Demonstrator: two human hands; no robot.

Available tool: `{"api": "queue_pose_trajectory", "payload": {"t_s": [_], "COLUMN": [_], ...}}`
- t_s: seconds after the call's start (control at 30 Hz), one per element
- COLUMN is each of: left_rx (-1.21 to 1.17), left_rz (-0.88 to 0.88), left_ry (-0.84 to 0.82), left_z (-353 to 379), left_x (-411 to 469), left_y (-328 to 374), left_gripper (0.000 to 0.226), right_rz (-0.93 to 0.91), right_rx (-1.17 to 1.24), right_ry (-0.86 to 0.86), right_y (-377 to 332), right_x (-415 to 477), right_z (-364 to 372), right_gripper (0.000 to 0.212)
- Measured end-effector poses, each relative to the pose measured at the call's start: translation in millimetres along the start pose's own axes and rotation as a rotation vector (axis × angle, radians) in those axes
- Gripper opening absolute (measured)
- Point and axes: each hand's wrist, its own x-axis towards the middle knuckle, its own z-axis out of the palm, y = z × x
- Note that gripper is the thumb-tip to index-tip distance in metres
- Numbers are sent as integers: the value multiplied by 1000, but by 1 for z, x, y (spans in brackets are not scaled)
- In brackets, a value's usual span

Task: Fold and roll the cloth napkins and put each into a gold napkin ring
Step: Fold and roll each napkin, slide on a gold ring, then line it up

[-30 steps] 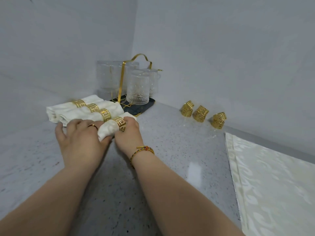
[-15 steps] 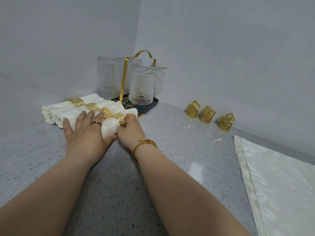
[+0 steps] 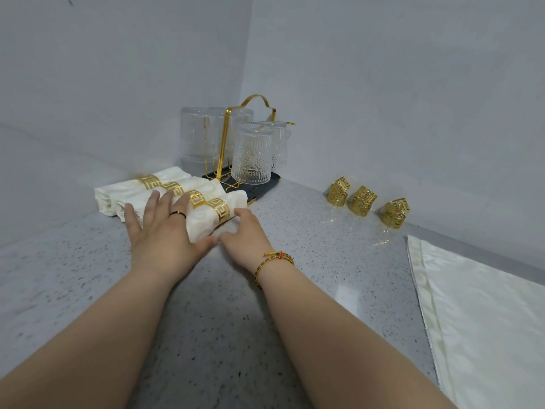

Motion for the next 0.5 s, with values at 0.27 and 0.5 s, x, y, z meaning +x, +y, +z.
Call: {"api": "queue_pose_trajectory", "payload": {"t_s": [0.27,0.5], "left_rx": [-103,-388], "left_rz": [303,593], "left_ry": [-67,-438], "left_z": [-24,-44], "left_x": [-45,-137], "left_y": [38,113], "left_gripper": [58,47], "right_rz": [-24,-42], "right_rx": [-171,-253], "right_ry": [12,109], "right_y": [24,72], "right_x": [-84,-176], "right_z": [-54,-106], "right_gripper": [43,40]}}
